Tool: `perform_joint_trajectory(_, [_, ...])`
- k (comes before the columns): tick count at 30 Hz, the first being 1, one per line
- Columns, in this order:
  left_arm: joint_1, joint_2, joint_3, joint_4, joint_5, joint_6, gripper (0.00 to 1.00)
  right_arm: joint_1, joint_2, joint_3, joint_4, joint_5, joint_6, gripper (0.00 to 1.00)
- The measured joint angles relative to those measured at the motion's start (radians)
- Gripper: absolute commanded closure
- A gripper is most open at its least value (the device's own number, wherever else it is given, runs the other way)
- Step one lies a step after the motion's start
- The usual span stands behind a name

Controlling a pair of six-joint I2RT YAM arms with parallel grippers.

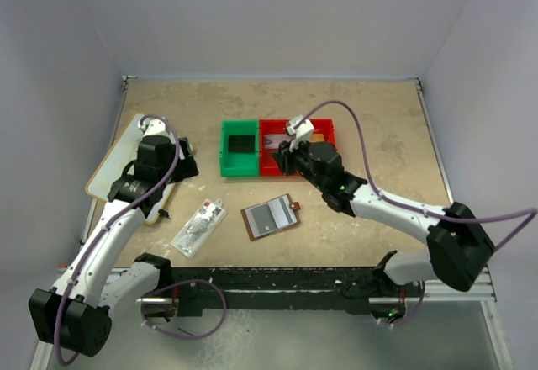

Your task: Take the credit cards out of the card holder

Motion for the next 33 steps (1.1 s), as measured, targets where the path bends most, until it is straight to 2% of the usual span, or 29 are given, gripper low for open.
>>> perform_joint_trajectory(6, [-0.006, 0.033, -0.023, 0.036, 0.133, 0.009, 0.28, -0.001, -0.202, -0.288, -0.051, -0.037, 0.289, 0.67])
perform_joint_trajectory(8, [-0.043, 0.058, -0.027, 0.058, 0.156, 0.01, 0.27, -0.001, -0.297, -0.38, -0.078, -0.051, 0.378, 0.56])
perform_joint_trajectory(9, [-0.066, 0.069, -0.028, 0.064, 0.161, 0.009, 0.27, -0.001, -0.333, -0.404, -0.089, -0.055, 0.411, 0.54])
perform_joint_trajectory(14, [-0.311, 0.237, -0.013, 0.094, 0.136, -0.014, 0.27, -0.001, -0.526, -0.562, -0.082, -0.084, 0.624, 0.5])
perform_joint_trajectory(17, [-0.426, 0.335, -0.01, 0.128, 0.111, -0.043, 0.26, -0.001, -0.566, -0.656, -0.068, -0.115, 0.724, 0.5])
perform_joint_trajectory(23, [-0.516, 0.49, 0.001, 0.225, 0.073, -0.064, 0.26, -0.001, -0.493, -0.716, -0.058, -0.187, 0.82, 0.5])
perform_joint_trajectory(33, [-0.601, 0.666, 0.015, 0.306, 0.062, -0.06, 0.29, -0.004, -0.167, -0.661, 0.12, -0.24, 0.892, 0.52])
